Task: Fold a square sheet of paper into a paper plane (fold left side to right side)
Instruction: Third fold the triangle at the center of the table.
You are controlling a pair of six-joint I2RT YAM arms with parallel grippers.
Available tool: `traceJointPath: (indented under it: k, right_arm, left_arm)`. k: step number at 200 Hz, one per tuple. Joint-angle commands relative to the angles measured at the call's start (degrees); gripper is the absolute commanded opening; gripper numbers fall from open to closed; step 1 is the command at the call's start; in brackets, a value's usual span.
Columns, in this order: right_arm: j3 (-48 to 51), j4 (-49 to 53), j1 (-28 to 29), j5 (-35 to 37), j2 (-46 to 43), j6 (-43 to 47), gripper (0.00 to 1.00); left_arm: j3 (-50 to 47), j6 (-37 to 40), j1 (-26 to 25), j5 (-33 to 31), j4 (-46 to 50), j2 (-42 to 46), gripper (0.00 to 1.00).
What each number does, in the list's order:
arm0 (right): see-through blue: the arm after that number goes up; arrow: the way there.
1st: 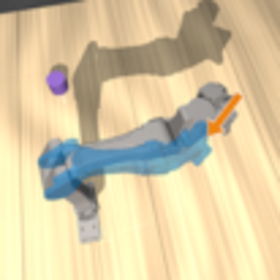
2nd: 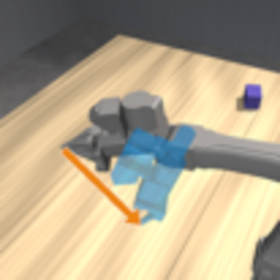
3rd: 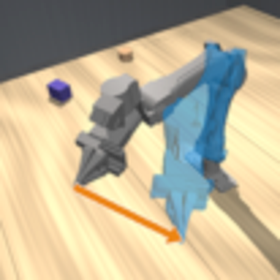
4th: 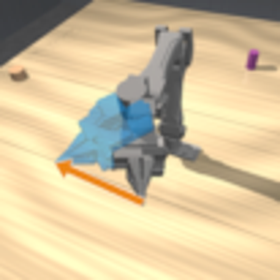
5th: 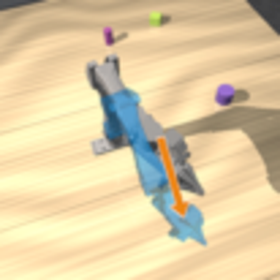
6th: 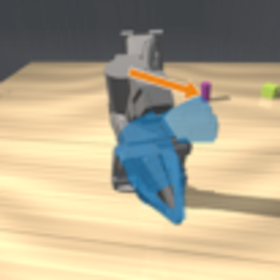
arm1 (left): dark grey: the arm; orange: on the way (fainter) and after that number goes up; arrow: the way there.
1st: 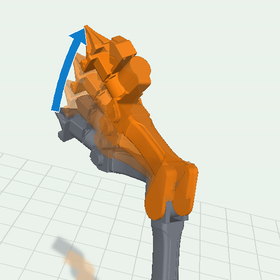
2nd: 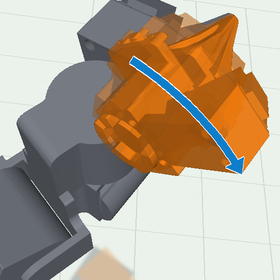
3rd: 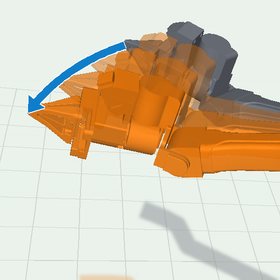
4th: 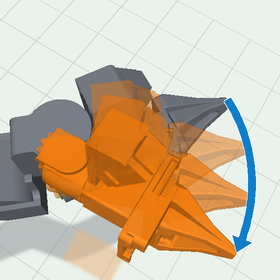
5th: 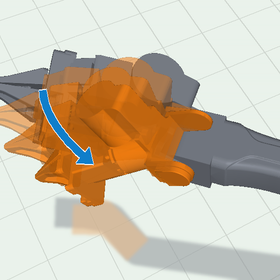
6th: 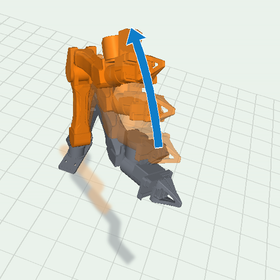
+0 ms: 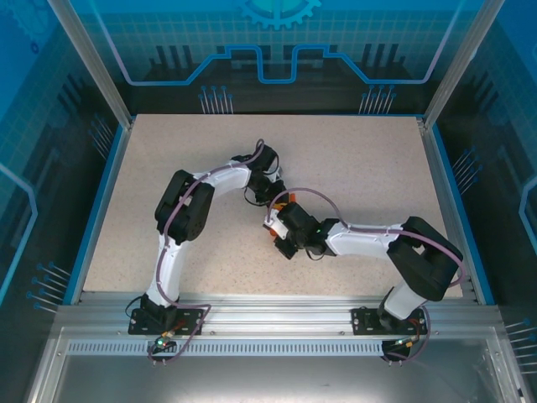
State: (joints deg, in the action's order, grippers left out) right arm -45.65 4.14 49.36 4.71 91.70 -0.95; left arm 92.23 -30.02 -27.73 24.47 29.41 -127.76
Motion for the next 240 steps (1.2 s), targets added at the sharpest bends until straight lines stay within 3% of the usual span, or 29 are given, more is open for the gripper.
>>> traceJointPath:
  k: [1, 114, 170, 240]
  right_arm:
    - [-2.12, 2.64, -2.38, -4.61, -1.21, -2.72, 0.00]
    - [-1.97, 1.19, -15.29, -20.36, -0.62, -11.49, 0.00]
    - [-2.44, 1.93, -16.41, -24.88, 0.87, -10.83, 0.00]
    - [-1.26, 1.84, -16.41, -24.96, 0.45, -11.09, 0.00]
  left_arm:
    - [1.00, 1.71, -0.72, -0.16, 2.58, -2.50, 0.19]
    - [1.08, 3.39, -1.31, -1.61, 3.81, -3.10, 0.16]
    - [2.00, 3.52, -1.41, 0.03, 3.97, -1.50, 0.18]
    - [4.31, 5.04, -2.45, 3.80, 5.31, 3.00, 0.22]
